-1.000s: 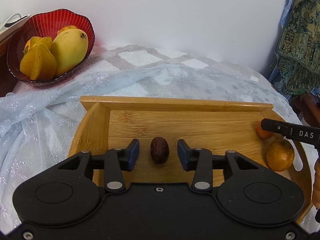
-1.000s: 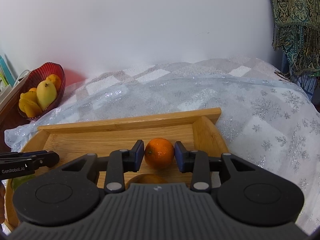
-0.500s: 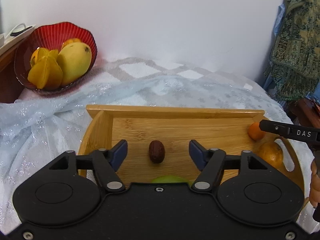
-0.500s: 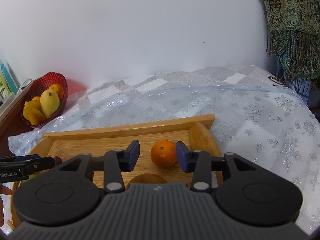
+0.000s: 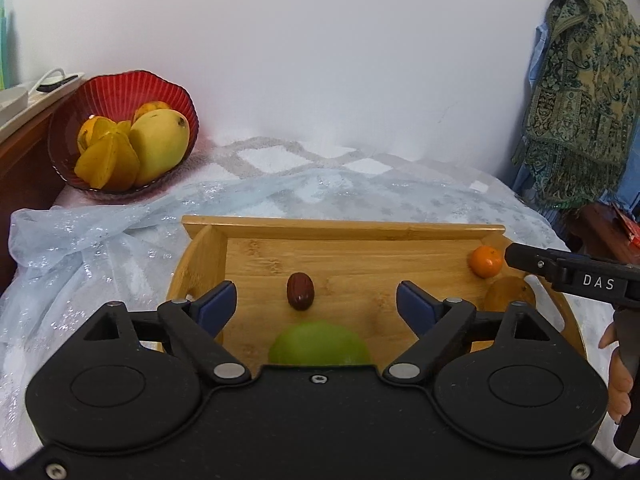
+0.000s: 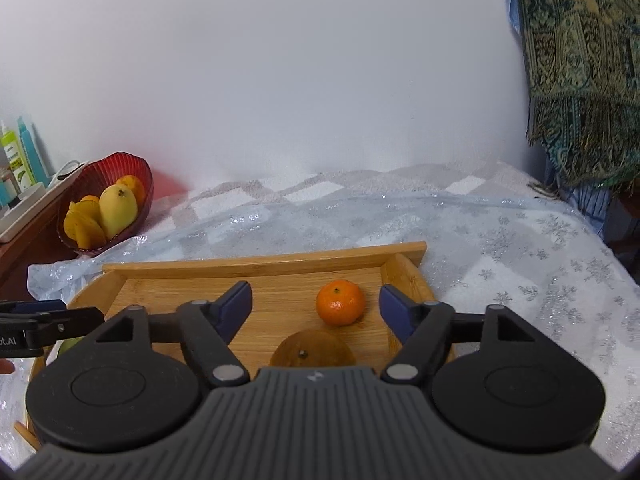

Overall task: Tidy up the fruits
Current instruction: 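Open the left tool releasing the red date while the right tool releases the tangerine, then withdraw both open tools from the tray back toward the remaining fruit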

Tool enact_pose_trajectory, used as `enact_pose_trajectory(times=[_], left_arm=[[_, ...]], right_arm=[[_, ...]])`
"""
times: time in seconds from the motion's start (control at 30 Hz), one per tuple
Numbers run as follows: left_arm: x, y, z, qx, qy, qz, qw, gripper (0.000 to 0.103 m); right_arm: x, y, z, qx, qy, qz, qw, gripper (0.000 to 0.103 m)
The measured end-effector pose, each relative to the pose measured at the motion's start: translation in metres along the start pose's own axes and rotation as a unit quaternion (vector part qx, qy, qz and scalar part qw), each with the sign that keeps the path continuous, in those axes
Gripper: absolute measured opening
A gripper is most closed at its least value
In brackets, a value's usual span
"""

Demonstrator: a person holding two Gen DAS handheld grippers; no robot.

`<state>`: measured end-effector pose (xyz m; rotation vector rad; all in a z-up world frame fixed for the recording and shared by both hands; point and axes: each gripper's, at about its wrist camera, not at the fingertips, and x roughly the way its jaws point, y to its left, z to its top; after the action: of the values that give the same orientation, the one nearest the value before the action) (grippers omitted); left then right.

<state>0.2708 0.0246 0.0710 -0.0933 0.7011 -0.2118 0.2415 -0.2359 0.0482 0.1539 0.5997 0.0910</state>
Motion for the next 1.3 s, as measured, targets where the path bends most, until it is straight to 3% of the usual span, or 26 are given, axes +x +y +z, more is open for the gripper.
enact_pose_trajectory(times=[0.57,0.77,1.3], left_arm=[[-0.067,-0.023,-0.045,0.024,-0.048,-0.006,0.9985,0.091],[-0.085,-0.029,-0.069,0.044,-0.059,0.004,0.9973,0.093],[-0.119,-0.017,-0.128,0.016,-0.068,0.014,0.9975,0.097]], right_arm=[[-0.073,0.028,-0.037,-0.029,-0.079,0.004,0.996,0.091],[-0.091,0.031,-0.06,-0.034,-0.088,-0.002,0.996,0.091],[-0.129,0.045,-0.121,-0.044,-0.121,0.022,0.991,0.092]])
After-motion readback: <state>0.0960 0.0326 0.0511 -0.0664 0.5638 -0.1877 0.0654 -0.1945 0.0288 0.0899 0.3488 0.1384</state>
